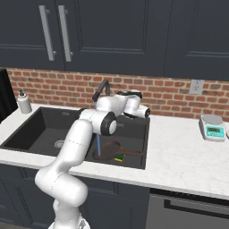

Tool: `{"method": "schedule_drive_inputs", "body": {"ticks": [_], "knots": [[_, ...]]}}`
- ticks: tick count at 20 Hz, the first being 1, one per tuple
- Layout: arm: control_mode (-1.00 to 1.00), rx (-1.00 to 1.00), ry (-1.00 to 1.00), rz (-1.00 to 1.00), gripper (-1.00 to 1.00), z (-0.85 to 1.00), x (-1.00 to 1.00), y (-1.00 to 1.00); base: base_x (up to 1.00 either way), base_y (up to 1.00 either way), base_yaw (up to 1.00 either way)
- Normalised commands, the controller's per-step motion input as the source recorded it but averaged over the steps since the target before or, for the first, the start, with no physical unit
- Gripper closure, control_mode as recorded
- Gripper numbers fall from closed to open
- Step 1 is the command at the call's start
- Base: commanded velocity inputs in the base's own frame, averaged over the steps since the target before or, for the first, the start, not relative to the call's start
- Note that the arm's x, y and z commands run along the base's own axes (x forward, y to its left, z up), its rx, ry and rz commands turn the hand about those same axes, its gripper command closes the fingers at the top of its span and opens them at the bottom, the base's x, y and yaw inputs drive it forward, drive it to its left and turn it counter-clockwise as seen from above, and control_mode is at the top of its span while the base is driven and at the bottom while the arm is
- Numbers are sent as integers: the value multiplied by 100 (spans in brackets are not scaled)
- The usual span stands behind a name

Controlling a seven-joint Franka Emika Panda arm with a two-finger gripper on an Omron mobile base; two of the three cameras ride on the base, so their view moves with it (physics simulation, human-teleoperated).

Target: Pick the pan and sponge and place them into the sink. Then turn on the water.

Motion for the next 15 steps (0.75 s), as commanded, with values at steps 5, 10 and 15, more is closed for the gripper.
{"method": "schedule_drive_inputs", "body": {"ticks": [5,10,15], "knots": [[-100,21,10,-16,100,-32,-19,-53,0,0,0],[-100,12,0,-11,100,-35,-26,-31,0,0,0],[-100,1,0,-1,100,-21,-16,-2,0,0,0]]}}
